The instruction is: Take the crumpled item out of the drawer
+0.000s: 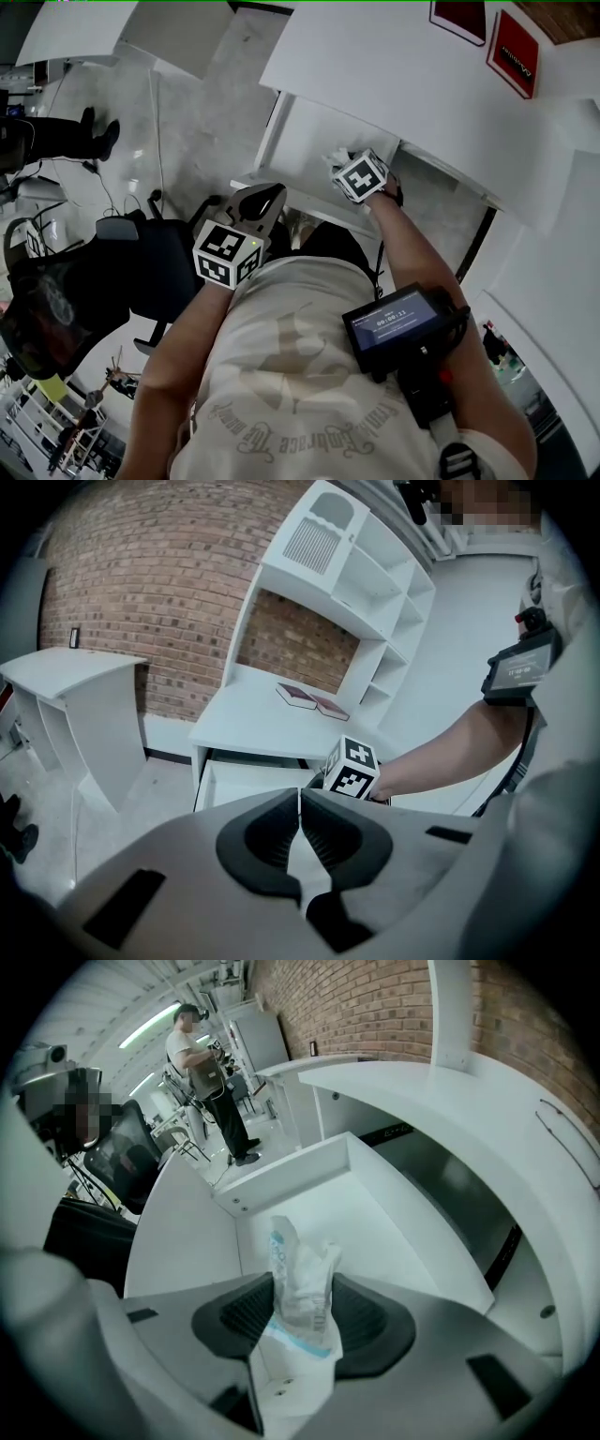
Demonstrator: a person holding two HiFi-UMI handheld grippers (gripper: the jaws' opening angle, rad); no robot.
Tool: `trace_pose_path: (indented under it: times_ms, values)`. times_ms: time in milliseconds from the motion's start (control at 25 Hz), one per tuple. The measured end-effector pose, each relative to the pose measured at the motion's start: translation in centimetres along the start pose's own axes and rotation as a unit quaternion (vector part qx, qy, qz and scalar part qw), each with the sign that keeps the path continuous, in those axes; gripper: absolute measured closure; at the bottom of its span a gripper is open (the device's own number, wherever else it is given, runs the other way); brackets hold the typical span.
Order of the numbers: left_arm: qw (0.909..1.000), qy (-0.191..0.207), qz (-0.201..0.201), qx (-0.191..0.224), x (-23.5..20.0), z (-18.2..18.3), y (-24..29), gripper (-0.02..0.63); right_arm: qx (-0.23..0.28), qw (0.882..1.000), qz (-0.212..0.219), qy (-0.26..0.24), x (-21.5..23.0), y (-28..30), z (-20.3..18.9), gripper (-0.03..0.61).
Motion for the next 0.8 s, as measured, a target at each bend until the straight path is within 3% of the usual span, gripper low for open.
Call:
trace_pose_path:
  times_ms: [800]
  values:
    - [0.9972,0.058,-0.047,-0.005,0.6,2.5,0.7,0.586,0.077,0.996,-0.011,0.044,-1.1,-6.2,0.8,0.383]
Point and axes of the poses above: the fingertips, and each gripper's own axes: y forward along the fingers, x to its right, z out of its top, the point moved 5 cm from there along -y, backward along the fingers, and after that the axes turned 6 degrees about -z, right-handed, at the moved point
